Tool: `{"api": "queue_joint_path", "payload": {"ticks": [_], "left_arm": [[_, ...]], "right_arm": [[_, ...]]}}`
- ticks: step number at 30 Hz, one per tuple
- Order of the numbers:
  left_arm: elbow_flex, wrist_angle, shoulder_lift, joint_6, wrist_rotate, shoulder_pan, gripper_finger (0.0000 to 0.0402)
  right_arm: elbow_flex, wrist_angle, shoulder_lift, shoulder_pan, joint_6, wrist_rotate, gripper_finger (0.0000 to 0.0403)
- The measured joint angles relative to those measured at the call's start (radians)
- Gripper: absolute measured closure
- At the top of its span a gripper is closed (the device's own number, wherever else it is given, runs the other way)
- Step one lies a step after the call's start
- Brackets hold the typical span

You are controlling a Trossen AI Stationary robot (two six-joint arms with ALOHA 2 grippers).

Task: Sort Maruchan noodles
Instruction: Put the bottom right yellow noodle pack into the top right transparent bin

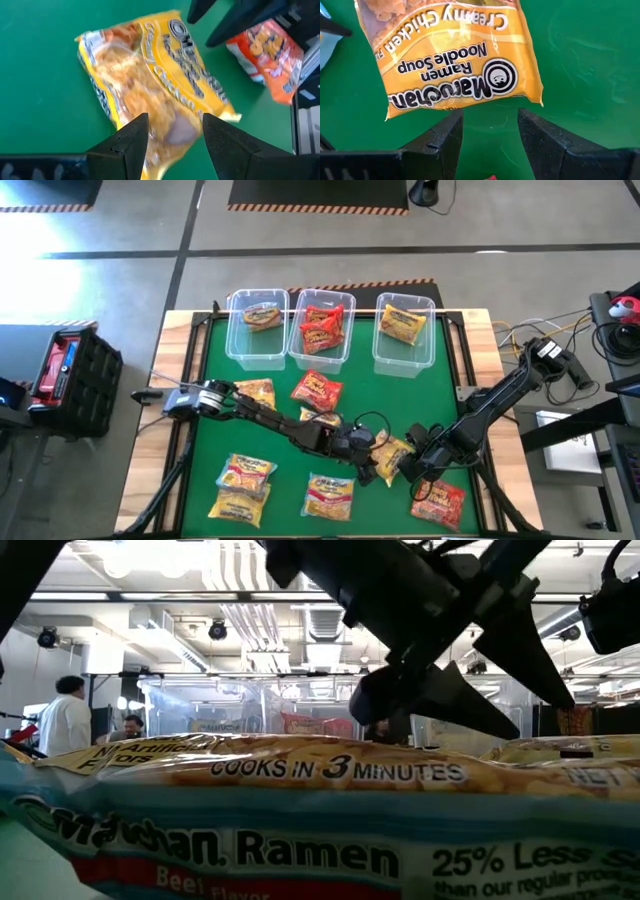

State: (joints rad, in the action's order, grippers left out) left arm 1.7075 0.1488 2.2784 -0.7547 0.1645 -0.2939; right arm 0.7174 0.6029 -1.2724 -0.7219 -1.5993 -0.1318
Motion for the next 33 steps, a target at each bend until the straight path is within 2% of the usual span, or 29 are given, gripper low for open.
{"api": "queue_joint_path", "payload": {"ticks": [11,20,28,33], "left_arm": [[-0.015,0.061,0.014,-0.018,-0.019,0.018,0.0232],[-0.017,0.06,0.02,-0.031,-0.019,0.02,0.0232],[-0.024,0.06,0.021,-0.043,-0.02,0.021,0.0232],[-0.025,0.061,0.022,-0.076,-0.019,0.021,0.0232]], "right_arm": [[-0.002,-0.008,0.001,0.0,-0.005,-0.001,0.0225],[-0.002,-0.202,0.029,0.002,0.102,-0.011,0.0225],[-0.003,-0.163,0.055,0.01,0.183,-0.023,0.0202],[0.0,-0.041,0.055,0.014,0.163,0.021,0.0206]]}}
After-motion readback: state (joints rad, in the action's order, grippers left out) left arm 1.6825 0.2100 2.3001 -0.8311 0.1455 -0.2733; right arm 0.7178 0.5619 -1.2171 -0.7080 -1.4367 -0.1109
